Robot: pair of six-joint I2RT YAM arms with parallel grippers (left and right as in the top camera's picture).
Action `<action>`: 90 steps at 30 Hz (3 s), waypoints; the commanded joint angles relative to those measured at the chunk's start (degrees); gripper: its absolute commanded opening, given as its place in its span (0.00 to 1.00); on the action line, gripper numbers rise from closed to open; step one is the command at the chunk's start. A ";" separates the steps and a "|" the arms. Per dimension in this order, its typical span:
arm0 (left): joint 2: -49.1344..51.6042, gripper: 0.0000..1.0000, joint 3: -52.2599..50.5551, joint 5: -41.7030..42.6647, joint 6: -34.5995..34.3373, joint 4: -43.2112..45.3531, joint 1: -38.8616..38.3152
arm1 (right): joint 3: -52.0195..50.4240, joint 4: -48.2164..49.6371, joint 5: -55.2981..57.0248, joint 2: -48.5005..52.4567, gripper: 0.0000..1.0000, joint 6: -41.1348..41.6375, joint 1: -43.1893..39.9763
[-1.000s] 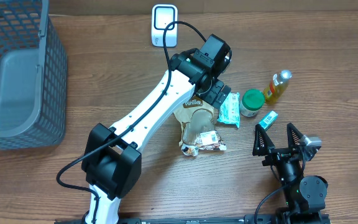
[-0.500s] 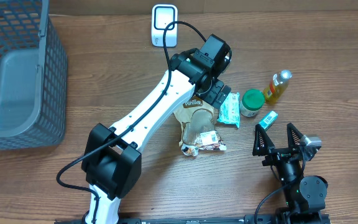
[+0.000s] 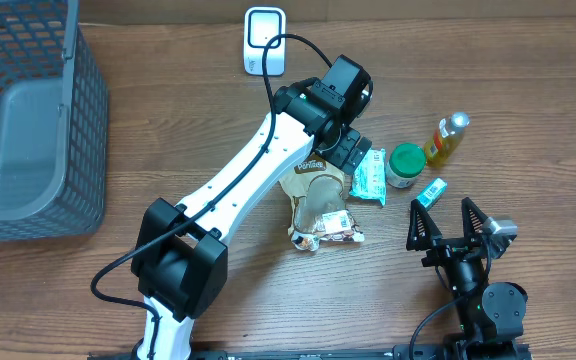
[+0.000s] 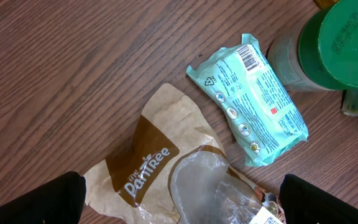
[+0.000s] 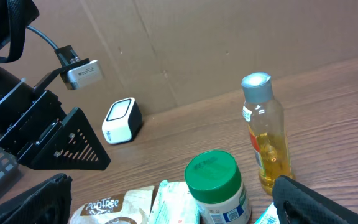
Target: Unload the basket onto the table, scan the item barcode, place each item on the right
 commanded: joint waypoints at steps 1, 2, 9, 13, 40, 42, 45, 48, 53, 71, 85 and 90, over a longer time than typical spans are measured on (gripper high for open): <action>0.42 1.00 0.37 -0.59 -1.20 0.17 0.28 | -0.61 0.15 -0.02 -0.46 1.00 -0.07 0.33; 0.42 0.99 0.39 -0.59 -1.20 0.17 0.28 | -0.61 0.15 -0.02 -0.46 1.00 -0.07 0.33; 0.42 0.99 0.37 -0.59 -1.20 0.17 0.28 | -0.61 0.15 -0.02 -0.46 1.00 -0.07 0.33; 0.42 1.00 0.37 -0.59 -1.20 0.17 0.28 | -0.61 0.15 -0.02 -0.46 1.00 -0.07 0.33; -0.20 1.00 0.39 -6.49 -0.74 -3.63 -1.27 | -0.61 0.15 -0.02 -0.46 1.00 -0.07 0.33; -0.90 1.00 0.37 -7.58 -0.52 -3.50 -1.70 | -0.61 0.15 -0.02 -0.46 1.00 -0.07 0.33; -2.60 1.00 0.37 -9.11 -0.26 -3.50 -2.43 | -0.61 0.15 -0.02 -0.46 1.00 -0.07 0.33; -5.57 1.00 0.37 -9.57 -0.28 -3.52 -3.04 | -0.61 0.15 0.00 -0.46 1.00 -0.07 0.33; -11.21 0.99 0.24 -9.64 -0.26 -5.49 -3.15 | -0.61 0.15 -0.02 -0.46 1.00 -0.07 0.33; -31.50 0.99 -37.07 -9.51 -2.43 13.55 5.09 | -0.61 0.15 -0.02 -0.46 1.00 -0.07 0.33; -42.49 1.00 -68.65 -9.44 -12.41 38.27 14.73 | -0.61 0.15 -0.02 -0.46 1.00 -0.07 0.33; -45.33 0.99 -78.07 -9.35 -12.37 45.22 15.34 | -0.61 0.15 -0.02 -0.46 1.00 -0.07 0.33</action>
